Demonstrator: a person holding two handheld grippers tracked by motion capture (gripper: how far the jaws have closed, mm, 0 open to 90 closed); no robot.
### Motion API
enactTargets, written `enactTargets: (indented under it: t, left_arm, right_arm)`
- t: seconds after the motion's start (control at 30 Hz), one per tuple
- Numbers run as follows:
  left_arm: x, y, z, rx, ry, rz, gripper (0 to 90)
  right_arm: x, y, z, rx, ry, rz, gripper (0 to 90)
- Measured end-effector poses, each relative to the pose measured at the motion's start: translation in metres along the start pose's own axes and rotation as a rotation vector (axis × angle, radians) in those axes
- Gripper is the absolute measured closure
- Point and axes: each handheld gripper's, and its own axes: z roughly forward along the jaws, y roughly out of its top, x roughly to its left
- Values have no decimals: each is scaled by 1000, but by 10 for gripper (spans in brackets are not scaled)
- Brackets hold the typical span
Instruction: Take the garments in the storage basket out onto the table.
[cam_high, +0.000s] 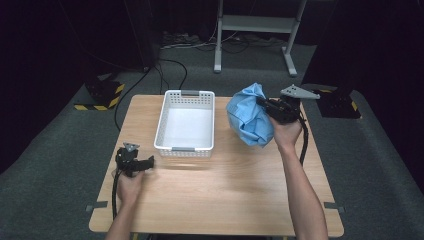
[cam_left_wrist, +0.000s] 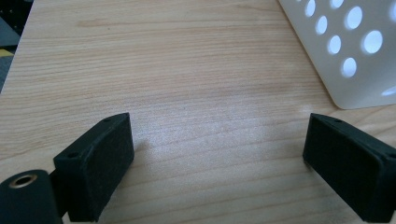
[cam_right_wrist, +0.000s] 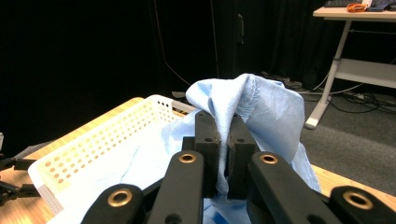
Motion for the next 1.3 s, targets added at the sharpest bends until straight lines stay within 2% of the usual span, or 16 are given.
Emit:
enactTargets:
  t: [0.33,0.8,1.3]
  left_arm:
    - [0,0,0,0,0,0,87]
    - [0,0,0,0,1,0,87]
    - [0,0,0,1,2,1,86]
  right_arm:
    - [0,-8,5,12,-6,-1,870]
    - [-5,-24,16,36,-18,26,870]
    - [-3,-43,32,101,-9,24,869]
